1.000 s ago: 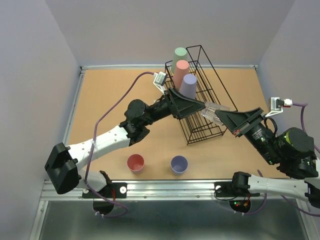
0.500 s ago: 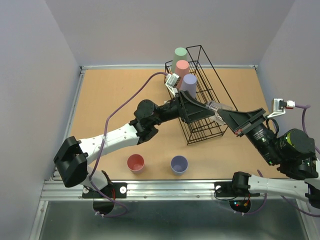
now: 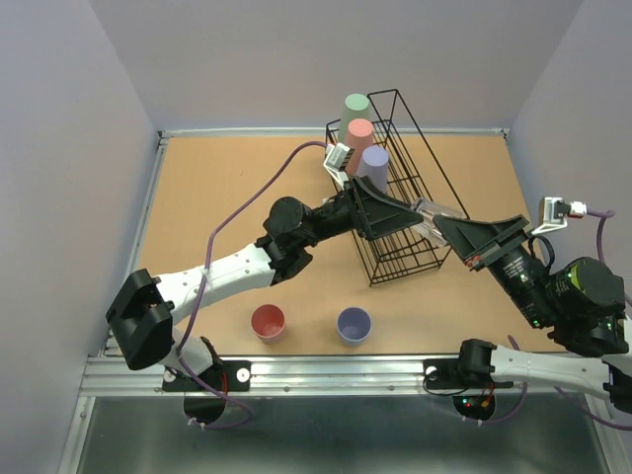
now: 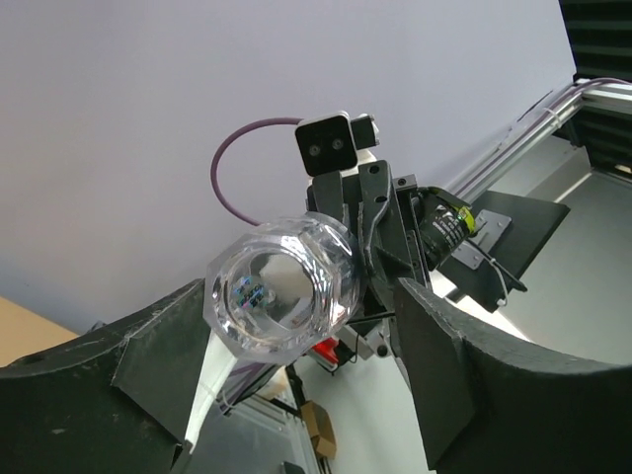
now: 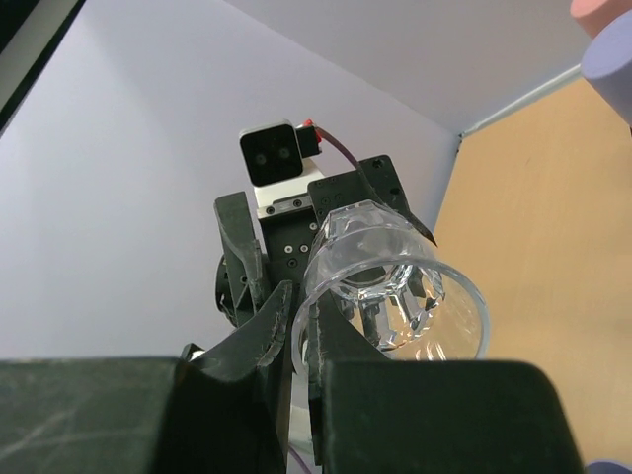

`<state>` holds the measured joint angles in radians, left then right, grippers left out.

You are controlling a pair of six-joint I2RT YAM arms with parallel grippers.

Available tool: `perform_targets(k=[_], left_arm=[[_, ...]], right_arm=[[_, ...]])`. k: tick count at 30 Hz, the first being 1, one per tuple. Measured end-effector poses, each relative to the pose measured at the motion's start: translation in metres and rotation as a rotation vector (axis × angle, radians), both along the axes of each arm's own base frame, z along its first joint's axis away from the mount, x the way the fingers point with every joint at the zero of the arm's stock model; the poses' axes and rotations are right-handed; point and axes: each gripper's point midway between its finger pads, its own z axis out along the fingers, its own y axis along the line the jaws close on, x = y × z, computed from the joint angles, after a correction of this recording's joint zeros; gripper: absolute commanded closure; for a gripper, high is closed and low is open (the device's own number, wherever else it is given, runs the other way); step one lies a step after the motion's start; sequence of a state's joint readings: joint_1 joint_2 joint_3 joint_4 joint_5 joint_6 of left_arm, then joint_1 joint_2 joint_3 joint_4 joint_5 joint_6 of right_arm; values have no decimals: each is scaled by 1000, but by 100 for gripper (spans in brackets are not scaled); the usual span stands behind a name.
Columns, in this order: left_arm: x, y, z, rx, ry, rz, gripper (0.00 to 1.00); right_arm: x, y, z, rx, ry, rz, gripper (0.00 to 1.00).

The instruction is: Load the cups into the dish rack

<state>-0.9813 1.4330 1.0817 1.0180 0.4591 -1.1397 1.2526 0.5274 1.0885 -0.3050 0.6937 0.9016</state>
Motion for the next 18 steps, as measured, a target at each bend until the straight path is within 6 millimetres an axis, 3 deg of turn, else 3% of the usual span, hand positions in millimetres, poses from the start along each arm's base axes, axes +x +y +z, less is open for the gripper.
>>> perform_targets(k=[4, 7, 8, 9, 11, 18], left_arm=[[1, 0, 0, -2, 2, 3, 18], [2, 0, 0, -2, 4, 10, 34], [2, 0, 0, -1, 6, 12, 44], [3, 0, 0, 0, 8, 17, 64], [5, 0, 1, -7, 15, 21, 83], [0, 2, 5, -12, 17, 21, 88]], right_arm=[[1, 10, -5, -24, 5, 16, 100], [1, 15, -7, -32, 10, 22, 100], [1, 15, -7, -31, 10, 22, 100], [1, 15, -6, -25, 9, 23, 100], [1, 14, -3, -11, 9, 24, 100], [-2, 10, -1, 7, 4, 31, 100]])
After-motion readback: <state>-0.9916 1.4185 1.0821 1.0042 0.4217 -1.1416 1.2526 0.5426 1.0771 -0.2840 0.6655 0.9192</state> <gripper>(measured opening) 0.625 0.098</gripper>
